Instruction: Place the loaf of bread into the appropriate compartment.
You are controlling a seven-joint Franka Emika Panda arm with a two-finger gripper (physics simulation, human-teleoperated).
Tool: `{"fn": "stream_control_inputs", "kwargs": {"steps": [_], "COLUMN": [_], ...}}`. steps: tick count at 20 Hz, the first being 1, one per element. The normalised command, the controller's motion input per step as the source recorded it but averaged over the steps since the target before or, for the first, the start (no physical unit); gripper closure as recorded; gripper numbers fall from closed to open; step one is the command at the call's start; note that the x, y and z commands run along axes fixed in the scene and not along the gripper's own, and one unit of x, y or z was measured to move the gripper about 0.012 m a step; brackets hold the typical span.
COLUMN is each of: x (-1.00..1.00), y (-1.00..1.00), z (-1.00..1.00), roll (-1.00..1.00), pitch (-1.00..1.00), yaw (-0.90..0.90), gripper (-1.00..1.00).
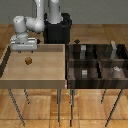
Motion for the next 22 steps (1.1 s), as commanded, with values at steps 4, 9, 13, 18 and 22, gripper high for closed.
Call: {"fn": "stream_control_inputs", "kwargs": {"steps": [4,9,13,18,22], "x": [-0.25,0.00,0.00,0.00,0.00], "y": [0.00,0.00,0.00,0.00,0.00], "z": [-0.25,-0.80,-1.00,-0.20,0.25], "roll": [0.00,0.00,0.00,0.00,0.00], "pitch": [0.00,0.00,0.00,0.00,0.00], "yaw": [0.00,0.00,0.00,0.00,0.00], "gripper": [-1.00,-1.00,-1.00,1.00,1.00]}}
